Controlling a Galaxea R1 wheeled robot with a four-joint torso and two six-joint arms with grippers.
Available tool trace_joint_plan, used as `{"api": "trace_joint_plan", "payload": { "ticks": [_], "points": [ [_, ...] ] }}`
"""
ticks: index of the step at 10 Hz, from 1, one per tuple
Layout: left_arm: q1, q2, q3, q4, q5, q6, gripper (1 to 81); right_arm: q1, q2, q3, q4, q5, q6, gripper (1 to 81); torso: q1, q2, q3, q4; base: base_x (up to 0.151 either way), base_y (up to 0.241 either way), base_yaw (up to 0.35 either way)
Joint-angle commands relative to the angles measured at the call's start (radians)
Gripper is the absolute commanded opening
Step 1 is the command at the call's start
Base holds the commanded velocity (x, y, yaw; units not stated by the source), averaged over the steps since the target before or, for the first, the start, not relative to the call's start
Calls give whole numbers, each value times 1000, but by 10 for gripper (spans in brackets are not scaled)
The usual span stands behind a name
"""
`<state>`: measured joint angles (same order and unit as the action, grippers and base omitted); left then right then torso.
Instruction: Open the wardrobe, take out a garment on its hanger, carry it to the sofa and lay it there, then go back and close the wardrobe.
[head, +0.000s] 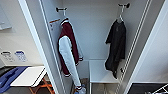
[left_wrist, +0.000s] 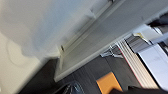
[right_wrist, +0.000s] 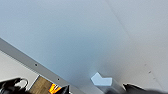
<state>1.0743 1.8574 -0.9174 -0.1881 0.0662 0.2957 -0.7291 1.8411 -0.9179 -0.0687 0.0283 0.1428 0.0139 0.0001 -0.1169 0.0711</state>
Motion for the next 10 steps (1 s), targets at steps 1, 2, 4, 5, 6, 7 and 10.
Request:
{"api": "trace_joint_plan", "payload": {
  "ticks": [1,2,4,5,6,7,10],
  "points": [
    [69,-88,60,-14,-98,39,811,-32,-121,99,-28,-62,29,811,0,0,0,0,0,0,0],
    [134,-98,33,-16,-213,37,811,-57,-150,37,-29,-64,35,811,-1,-1,0,0,0,0,0],
    [209,-70,-39,-16,-324,29,811,-117,-146,-178,33,-62,96,811,-5,-3,2,0,0,0,0],
    [221,-39,-81,-19,-327,28,811,-146,-124,-275,56,-62,116,811,-5,-3,2,0,0,0,0],
    [230,3,-141,-37,-327,19,811,-175,-81,-380,72,-64,132,811,-6,-4,2,0,0,0,0],
    [249,60,-213,-57,-325,16,811,-220,-38,-482,79,-64,136,811,-6,-4,3,0,0,0,0],
    [249,213,-375,-109,-362,3,811,-350,95,-689,98,-64,133,811,-7,-5,3,0,0,0,0]
  ]
}}
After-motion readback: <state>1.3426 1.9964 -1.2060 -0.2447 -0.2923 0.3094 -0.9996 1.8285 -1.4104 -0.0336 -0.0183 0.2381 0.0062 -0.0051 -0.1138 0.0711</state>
